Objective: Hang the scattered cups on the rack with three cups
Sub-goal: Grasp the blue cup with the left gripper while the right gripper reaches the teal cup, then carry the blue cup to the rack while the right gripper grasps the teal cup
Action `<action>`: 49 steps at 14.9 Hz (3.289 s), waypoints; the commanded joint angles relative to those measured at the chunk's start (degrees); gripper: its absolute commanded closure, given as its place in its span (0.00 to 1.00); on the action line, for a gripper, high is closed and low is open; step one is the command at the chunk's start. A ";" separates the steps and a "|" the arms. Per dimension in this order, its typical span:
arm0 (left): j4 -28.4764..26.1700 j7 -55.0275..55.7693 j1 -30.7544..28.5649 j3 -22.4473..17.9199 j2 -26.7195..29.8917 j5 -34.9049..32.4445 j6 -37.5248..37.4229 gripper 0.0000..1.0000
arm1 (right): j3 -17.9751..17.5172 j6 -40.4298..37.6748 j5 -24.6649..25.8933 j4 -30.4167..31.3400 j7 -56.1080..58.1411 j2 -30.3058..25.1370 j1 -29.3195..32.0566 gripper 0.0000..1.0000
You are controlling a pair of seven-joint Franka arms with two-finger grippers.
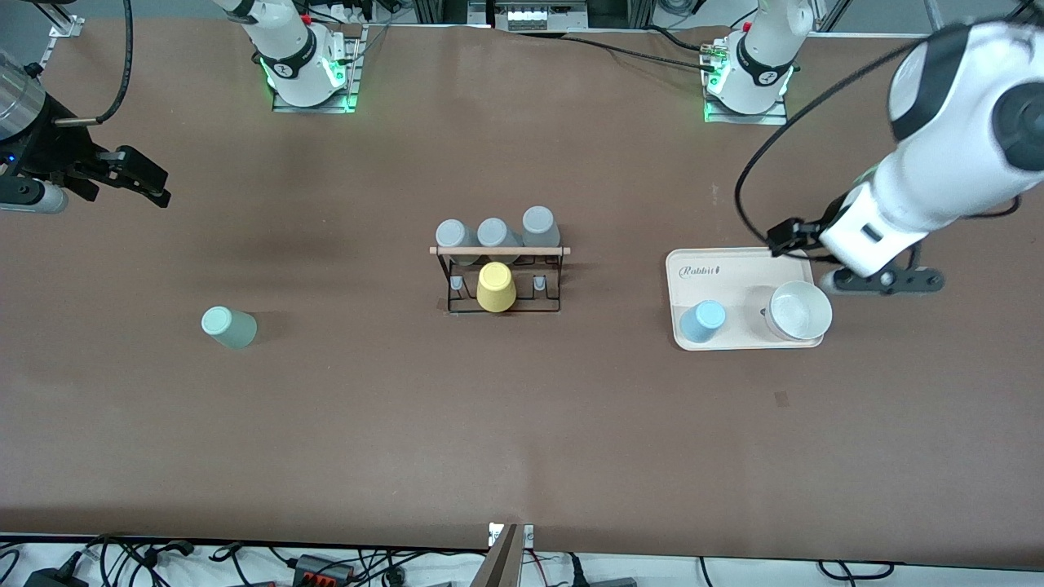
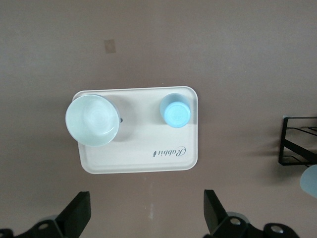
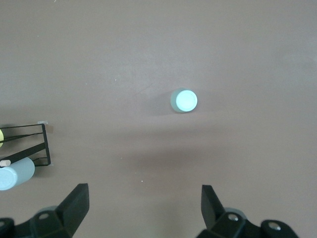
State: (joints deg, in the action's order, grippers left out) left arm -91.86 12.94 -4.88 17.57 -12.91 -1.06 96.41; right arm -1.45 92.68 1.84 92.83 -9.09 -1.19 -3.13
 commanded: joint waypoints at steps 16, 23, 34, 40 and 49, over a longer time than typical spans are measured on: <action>-6.05 1.99 4.43 0.80 -21.71 -9.40 21.98 0.00 | 0.14 -0.22 0.36 0.60 0.39 3.46 0.05 0.00; -9.30 3.50 3.74 0.71 -21.54 -9.49 26.54 0.19 | 0.49 8.64 2.99 0.95 0.91 16.37 2.77 0.00; 3.58 9.54 9.07 5.37 -18.46 -9.14 13.31 0.99 | 0.49 37.73 4.58 14.21 9.26 27.11 7.52 0.00; 17.58 37.56 21.04 5.37 -21.28 -2.74 8.80 0.99 | 0.49 42.66 4.58 17.65 10.23 28.35 8.05 0.00; 20.49 46.12 25.18 5.46 -24.17 -0.17 13.10 0.99 | 0.49 42.41 4.58 17.12 11.99 28.17 7.88 0.58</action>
State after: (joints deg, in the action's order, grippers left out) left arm -73.87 58.08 19.17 23.22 -34.80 -1.89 108.55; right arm -0.56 134.58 5.79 109.28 1.68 27.89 4.28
